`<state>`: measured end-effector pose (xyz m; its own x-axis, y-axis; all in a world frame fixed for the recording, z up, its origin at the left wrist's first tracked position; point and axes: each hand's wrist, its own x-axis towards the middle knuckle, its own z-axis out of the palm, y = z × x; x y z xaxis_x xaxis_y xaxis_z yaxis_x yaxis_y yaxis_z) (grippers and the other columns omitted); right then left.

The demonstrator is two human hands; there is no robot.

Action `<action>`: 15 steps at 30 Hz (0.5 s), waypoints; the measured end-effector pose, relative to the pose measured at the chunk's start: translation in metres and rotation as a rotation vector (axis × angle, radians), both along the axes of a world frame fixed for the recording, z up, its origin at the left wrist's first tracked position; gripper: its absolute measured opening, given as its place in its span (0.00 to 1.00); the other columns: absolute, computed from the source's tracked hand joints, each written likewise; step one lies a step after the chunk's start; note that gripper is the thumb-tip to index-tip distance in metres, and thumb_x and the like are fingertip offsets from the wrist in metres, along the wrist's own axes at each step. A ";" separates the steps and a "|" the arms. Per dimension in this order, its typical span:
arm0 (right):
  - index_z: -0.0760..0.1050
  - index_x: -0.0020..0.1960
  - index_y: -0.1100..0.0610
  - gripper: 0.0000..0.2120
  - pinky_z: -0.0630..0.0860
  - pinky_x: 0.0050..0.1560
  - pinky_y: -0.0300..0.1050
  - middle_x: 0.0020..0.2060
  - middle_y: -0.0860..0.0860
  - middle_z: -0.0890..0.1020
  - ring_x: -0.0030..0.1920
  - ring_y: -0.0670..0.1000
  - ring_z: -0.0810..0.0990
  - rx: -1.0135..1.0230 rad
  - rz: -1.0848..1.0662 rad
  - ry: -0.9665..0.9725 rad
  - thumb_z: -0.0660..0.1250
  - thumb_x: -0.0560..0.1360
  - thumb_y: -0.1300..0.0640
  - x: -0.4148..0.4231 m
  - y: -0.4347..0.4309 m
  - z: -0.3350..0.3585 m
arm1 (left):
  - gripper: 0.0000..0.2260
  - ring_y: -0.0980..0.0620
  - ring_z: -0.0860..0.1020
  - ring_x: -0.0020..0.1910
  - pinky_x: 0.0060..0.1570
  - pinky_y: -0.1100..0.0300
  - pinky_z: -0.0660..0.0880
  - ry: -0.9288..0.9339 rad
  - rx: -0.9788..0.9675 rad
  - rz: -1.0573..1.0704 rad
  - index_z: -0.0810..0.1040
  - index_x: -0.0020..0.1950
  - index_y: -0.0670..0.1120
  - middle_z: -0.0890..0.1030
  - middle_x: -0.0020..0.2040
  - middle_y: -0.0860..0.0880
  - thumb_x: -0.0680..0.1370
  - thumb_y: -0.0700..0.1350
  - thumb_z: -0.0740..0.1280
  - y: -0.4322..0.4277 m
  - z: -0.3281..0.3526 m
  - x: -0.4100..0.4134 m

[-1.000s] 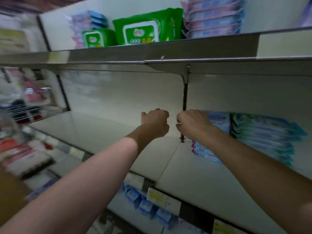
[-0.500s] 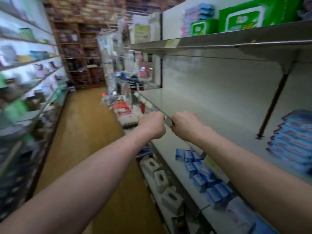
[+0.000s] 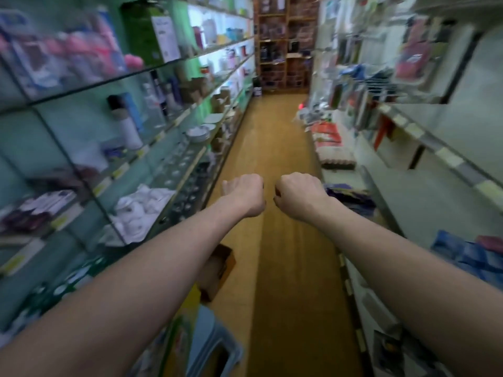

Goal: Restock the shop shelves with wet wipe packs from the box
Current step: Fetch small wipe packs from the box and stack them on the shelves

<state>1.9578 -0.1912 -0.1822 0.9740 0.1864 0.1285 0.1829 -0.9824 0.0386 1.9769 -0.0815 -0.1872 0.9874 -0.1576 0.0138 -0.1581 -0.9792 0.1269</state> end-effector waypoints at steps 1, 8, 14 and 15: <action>0.69 0.43 0.55 0.06 0.67 0.34 0.44 0.32 0.50 0.71 0.35 0.52 0.73 0.000 0.034 0.013 0.59 0.79 0.58 0.004 0.023 -0.006 | 0.15 0.45 0.75 0.61 0.63 0.48 0.68 0.011 0.002 0.031 0.74 0.65 0.49 0.77 0.62 0.47 0.79 0.44 0.65 0.024 -0.005 -0.001; 0.73 0.48 0.55 0.04 0.71 0.38 0.46 0.37 0.51 0.73 0.40 0.54 0.74 0.015 0.205 0.151 0.60 0.80 0.58 0.011 0.168 -0.041 | 0.10 0.44 0.76 0.55 0.52 0.50 0.70 0.151 0.012 0.163 0.77 0.58 0.48 0.78 0.56 0.46 0.77 0.41 0.64 0.171 -0.039 -0.010; 0.72 0.46 0.56 0.04 0.72 0.42 0.47 0.45 0.54 0.78 0.46 0.57 0.78 0.010 0.265 0.308 0.61 0.79 0.58 0.016 0.262 -0.074 | 0.11 0.43 0.76 0.57 0.52 0.51 0.70 0.260 -0.016 0.222 0.78 0.56 0.47 0.78 0.56 0.46 0.75 0.49 0.66 0.265 -0.077 -0.011; 0.72 0.45 0.55 0.04 0.70 0.42 0.46 0.45 0.55 0.78 0.47 0.58 0.78 0.010 0.273 0.329 0.61 0.79 0.57 0.018 0.277 -0.081 | 0.11 0.42 0.77 0.56 0.51 0.52 0.70 0.267 -0.017 0.232 0.78 0.56 0.48 0.79 0.56 0.46 0.76 0.49 0.66 0.280 -0.086 -0.010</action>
